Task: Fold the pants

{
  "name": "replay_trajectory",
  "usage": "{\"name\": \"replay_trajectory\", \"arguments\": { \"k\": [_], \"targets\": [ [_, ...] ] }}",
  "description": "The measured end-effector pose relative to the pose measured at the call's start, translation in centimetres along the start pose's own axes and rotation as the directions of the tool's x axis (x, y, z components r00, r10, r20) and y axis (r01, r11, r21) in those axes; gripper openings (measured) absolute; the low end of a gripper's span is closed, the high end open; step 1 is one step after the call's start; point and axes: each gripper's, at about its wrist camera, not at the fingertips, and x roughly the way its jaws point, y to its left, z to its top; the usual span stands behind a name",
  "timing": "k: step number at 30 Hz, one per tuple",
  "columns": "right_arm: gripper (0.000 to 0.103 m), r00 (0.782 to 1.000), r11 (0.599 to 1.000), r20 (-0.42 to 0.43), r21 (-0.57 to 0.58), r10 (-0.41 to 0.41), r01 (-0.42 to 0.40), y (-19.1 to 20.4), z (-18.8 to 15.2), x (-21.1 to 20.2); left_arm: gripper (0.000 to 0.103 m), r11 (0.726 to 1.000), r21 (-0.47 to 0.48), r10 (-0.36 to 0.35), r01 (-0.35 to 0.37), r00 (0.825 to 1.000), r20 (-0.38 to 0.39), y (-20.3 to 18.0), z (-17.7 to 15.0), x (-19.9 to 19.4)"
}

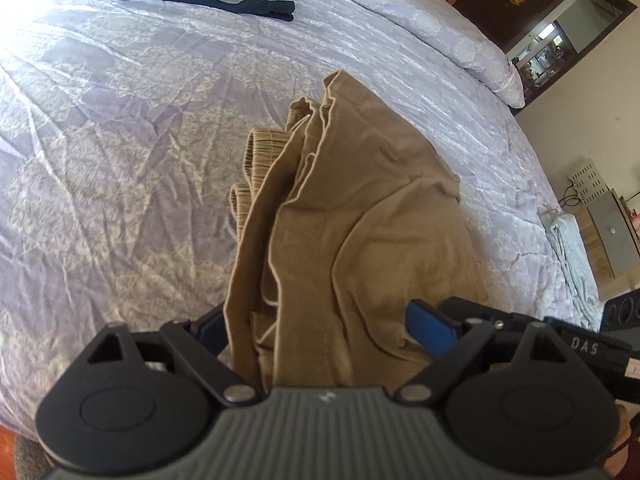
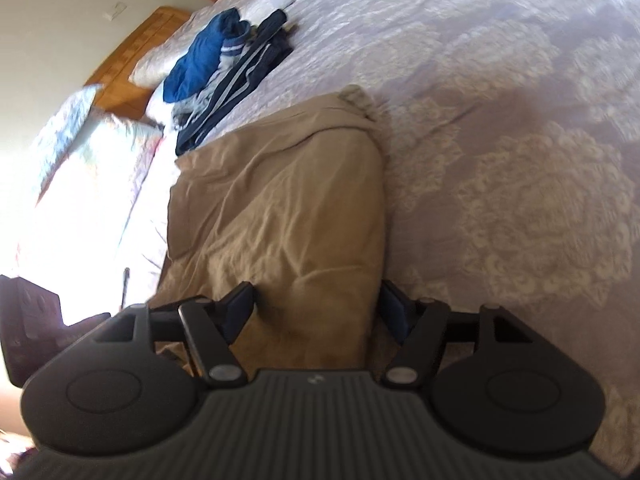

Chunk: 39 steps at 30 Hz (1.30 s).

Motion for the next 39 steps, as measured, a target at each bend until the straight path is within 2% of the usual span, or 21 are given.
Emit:
{"name": "replay_trajectory", "arguments": {
  "k": [1, 3, 7, 10, 12, 14, 18, 23, 27, 31, 35, 37, 39],
  "targets": [
    [0.061, 1.0, 0.999, 0.002, -0.041, -0.022, 0.022, 0.6, -0.1, 0.2, 0.084, 1.0, 0.006, 0.012, -0.012, 1.0, 0.004, -0.1, -0.1, 0.0],
    [0.055, 0.998, 0.99, 0.013, -0.123, -0.063, 0.064, 1.5, -0.3, 0.4, 0.075, 0.999, 0.023, 0.044, -0.044, 0.999, 0.014, -0.4, -0.2, 0.0],
    [0.039, 0.995, 0.972, 0.055, -0.213, -0.086, 0.096, 2.3, -0.7, -0.1, 0.063, 0.996, 0.034, 0.081, -0.082, 0.996, 0.034, -0.6, -0.3, -0.2],
    [0.032, 0.989, 0.948, 0.11, -0.291, -0.103, 0.131, 3.2, -1.2, -0.8, 0.054, 0.997, 0.016, 0.074, -0.074, 0.996, 0.044, -0.6, -0.1, -0.9],
    [0.03, 0.981, 0.926, 0.154, -0.338, -0.118, 0.165, 3.7, -1.5, -1.4, 0.045, 0.999, 0.018, 0.042, -0.043, 0.998, 0.053, -0.9, 0.0, -1.4],
    [0.028, 0.969, 0.905, 0.203, -0.372, -0.138, 0.207, 3.9, -1.7, -2.3, 0.044, 1.0, 0.02, 0.003, -0.005, 0.999, 0.052, -1.4, -0.1, -1.6],
    [0.028, 0.959, 0.894, 0.239, -0.379, -0.154, 0.238, 3.2, -1.5, -3.9, 0.044, 0.999, 0.044, -0.026, 0.025, 0.999, 0.031, -2.7, -0.6, -0.9],
    [0.028, 0.962, 0.91, 0.208, -0.339, -0.176, 0.24, 1.4, -1.8, -4.3, 0.046, 0.997, 0.076, -0.019, 0.018, 1.0, 0.011, -3.6, -1.5, 0.1],
    [0.031, 0.964, 0.913, 0.182, -0.326, -0.193, 0.244, 1.1, -2.1, -3.4, 0.049, 0.999, 0.022, -0.05, 0.049, 0.999, 0.008, -2.1, -0.8, -0.3],
    [0.039, 0.97, 0.934, 0.161, -0.28, -0.183, 0.222, 0.5, -2.0, -3.5, 0.058, 0.998, -0.035, -0.042, 0.044, 0.998, 0.037, -0.4, 0.7, -1.3],
    [0.06, 0.981, 0.979, 0.148, -0.145, -0.125, 0.147, -1.4, -1.4, -4.1, 0.065, 0.996, -0.031, -0.084, 0.084, 0.996, -0.02, -0.4, 1.3, -0.2],
    [0.063, 0.982, 0.991, 0.154, -0.062, -0.11, 0.121, -2.5, -1.1, -4.6, 0.068, 0.997, -0.018, -0.075, 0.074, 0.996, -0.053, -1.0, 1.0, 1.0],
    [0.064, 0.984, 0.996, 0.149, 0.004, -0.093, 0.093, -3.5, -0.8, -5.0, 0.076, 0.998, -0.002, -0.071, 0.071, 0.996, -0.055, -1.5, 0.5, 1.7]
  ]
}}
